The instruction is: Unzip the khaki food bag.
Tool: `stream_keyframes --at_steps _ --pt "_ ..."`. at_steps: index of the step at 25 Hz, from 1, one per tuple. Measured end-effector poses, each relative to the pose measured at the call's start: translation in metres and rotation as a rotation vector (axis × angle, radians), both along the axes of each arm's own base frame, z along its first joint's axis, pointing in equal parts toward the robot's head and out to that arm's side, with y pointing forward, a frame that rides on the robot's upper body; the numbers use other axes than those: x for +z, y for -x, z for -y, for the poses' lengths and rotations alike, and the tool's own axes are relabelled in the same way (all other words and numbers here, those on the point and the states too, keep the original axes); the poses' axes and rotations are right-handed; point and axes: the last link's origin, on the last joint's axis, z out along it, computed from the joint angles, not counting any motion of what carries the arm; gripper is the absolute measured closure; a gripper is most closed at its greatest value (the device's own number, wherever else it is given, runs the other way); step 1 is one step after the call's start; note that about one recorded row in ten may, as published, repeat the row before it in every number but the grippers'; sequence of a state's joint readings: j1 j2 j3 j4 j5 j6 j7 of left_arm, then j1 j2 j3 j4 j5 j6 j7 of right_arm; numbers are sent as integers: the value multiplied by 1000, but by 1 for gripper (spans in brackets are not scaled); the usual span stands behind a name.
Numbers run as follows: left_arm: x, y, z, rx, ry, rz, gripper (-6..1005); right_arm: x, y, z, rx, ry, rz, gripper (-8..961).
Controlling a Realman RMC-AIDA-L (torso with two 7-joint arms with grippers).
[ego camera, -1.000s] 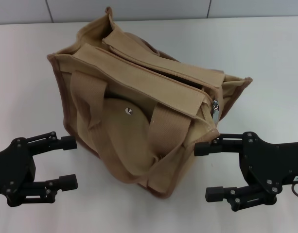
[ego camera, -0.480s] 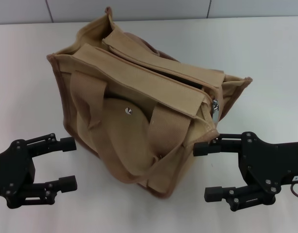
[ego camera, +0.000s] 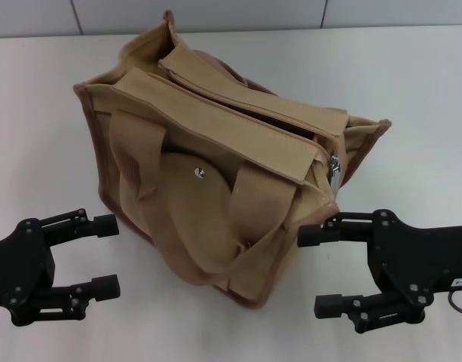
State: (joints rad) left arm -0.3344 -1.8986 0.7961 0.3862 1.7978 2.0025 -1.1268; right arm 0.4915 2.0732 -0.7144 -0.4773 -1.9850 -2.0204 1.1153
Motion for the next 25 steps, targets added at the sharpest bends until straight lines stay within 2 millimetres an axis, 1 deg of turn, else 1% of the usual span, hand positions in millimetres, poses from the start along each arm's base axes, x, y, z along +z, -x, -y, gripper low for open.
stream_keyframes --at_steps 25 --pt "-1 -1 1 6 2 11 153 -1 0 0 -8 1 3 149"
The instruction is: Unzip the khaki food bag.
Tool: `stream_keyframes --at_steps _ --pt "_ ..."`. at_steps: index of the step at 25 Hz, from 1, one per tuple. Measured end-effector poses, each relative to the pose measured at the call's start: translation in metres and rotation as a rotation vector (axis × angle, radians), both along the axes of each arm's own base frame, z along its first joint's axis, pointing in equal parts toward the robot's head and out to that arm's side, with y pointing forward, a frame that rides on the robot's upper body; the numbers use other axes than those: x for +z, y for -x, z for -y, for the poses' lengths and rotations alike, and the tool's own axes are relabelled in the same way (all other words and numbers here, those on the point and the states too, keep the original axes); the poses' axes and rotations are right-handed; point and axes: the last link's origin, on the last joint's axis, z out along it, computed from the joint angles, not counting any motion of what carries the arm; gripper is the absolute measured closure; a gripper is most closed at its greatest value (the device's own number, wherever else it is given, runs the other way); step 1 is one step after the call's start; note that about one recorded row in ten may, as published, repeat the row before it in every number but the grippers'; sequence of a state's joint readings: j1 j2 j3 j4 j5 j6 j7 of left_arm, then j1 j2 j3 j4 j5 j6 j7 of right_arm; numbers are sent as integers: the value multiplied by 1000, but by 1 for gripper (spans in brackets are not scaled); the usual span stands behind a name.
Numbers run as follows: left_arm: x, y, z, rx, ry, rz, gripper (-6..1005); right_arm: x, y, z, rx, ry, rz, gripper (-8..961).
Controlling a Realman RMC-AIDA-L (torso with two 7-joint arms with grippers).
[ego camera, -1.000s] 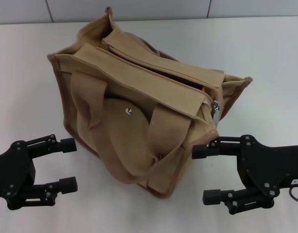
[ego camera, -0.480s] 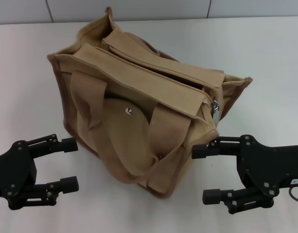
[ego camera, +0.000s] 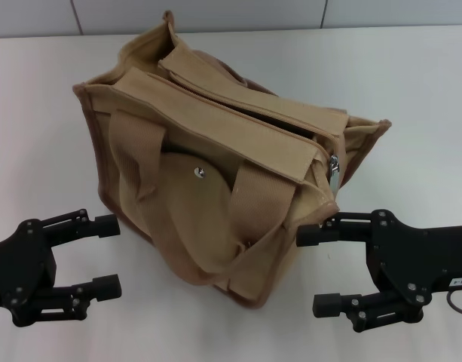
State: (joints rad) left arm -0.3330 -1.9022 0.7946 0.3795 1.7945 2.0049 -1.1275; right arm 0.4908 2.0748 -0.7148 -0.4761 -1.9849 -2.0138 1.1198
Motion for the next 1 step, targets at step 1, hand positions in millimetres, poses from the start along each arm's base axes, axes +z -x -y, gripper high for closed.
stream_keyframes --at_steps 1 --pt "0 0 0 -1 -1 -1 153 0 0 0 0 0 0 149"
